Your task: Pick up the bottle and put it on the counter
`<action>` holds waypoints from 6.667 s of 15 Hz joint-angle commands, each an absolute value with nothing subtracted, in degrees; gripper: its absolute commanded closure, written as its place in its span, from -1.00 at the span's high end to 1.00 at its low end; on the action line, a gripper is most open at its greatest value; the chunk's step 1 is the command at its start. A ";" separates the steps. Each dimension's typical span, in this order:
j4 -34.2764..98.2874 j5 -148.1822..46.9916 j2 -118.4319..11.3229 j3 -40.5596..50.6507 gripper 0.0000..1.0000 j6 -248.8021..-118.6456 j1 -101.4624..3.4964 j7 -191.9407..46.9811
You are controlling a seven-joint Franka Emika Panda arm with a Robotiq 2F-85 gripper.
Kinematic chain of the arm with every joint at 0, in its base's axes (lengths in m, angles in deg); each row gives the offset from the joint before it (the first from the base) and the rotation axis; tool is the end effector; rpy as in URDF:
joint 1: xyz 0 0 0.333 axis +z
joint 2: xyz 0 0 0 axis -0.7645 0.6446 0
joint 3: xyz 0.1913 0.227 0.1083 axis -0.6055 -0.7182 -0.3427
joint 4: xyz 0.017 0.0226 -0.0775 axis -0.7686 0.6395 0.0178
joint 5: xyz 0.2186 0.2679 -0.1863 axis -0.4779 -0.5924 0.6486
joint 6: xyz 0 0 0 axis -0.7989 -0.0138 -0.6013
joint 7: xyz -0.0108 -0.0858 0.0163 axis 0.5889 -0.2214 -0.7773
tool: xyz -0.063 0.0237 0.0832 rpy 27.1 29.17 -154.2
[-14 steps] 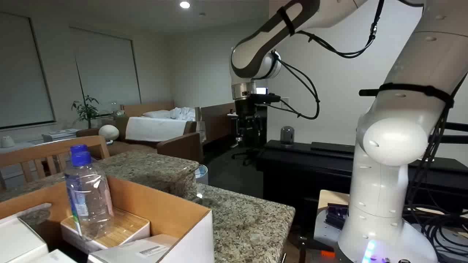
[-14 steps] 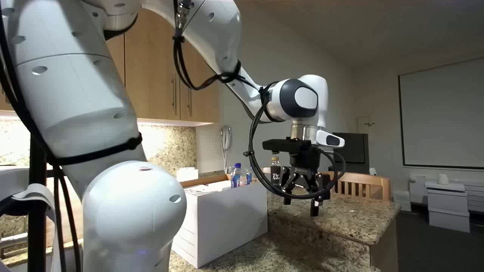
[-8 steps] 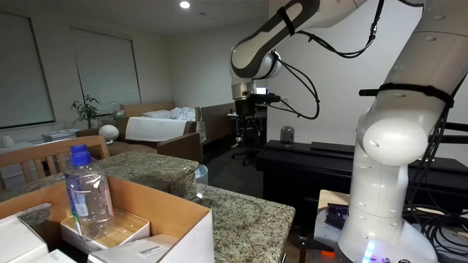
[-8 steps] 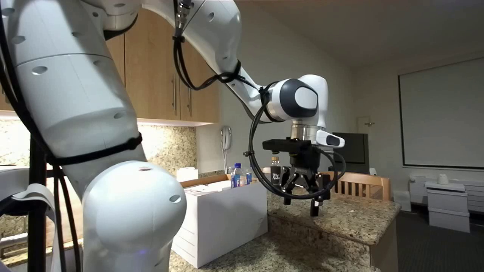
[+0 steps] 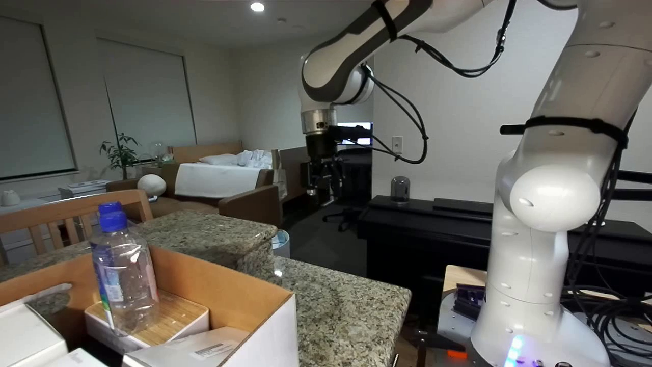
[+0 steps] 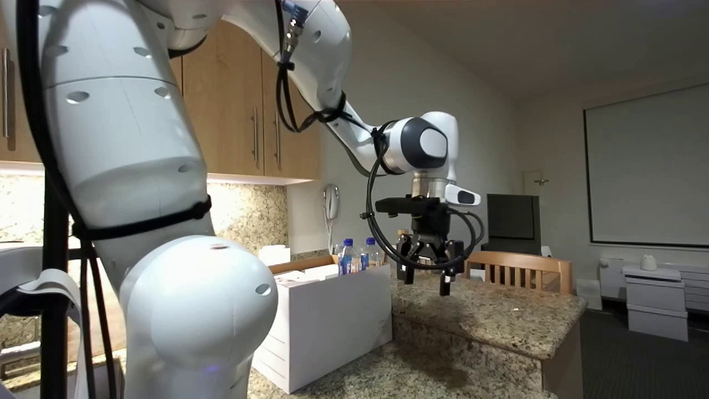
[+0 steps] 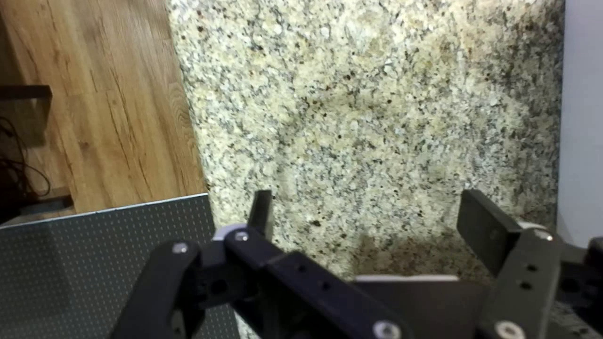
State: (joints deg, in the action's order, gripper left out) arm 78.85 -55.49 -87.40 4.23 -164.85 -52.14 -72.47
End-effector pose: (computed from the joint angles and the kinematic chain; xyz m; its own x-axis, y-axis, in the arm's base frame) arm 0.4279 -0.0387 0.4103 0.9766 -0.1837 -0.1116 -0.1888 -0.9813 -0.0366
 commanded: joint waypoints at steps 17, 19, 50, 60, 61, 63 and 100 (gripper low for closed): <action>29.36 -50.18 -60.29 -14.71 1.00 -151.02 -33.81 -79.65; 26.39 -50.14 -56.65 -14.91 1.00 -150.52 -32.57 -78.75; 11.48 -47.72 -53.58 -9.40 -0.71 -137.02 -29.94 -81.74; 26.66 -47.82 -74.32 0.11 -0.71 -137.85 -35.66 -83.48; 28.91 -48.47 -74.97 1.28 -0.71 -137.98 -36.44 -82.64; 35.75 -49.62 -76.77 3.42 -0.71 -139.68 -37.61 -81.35; 90.03 -61.09 -82.28 1.46 1.00 -182.79 -47.32 -76.55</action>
State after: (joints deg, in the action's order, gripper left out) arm 88.32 -61.00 -79.05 1.56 -184.13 -45.80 -79.09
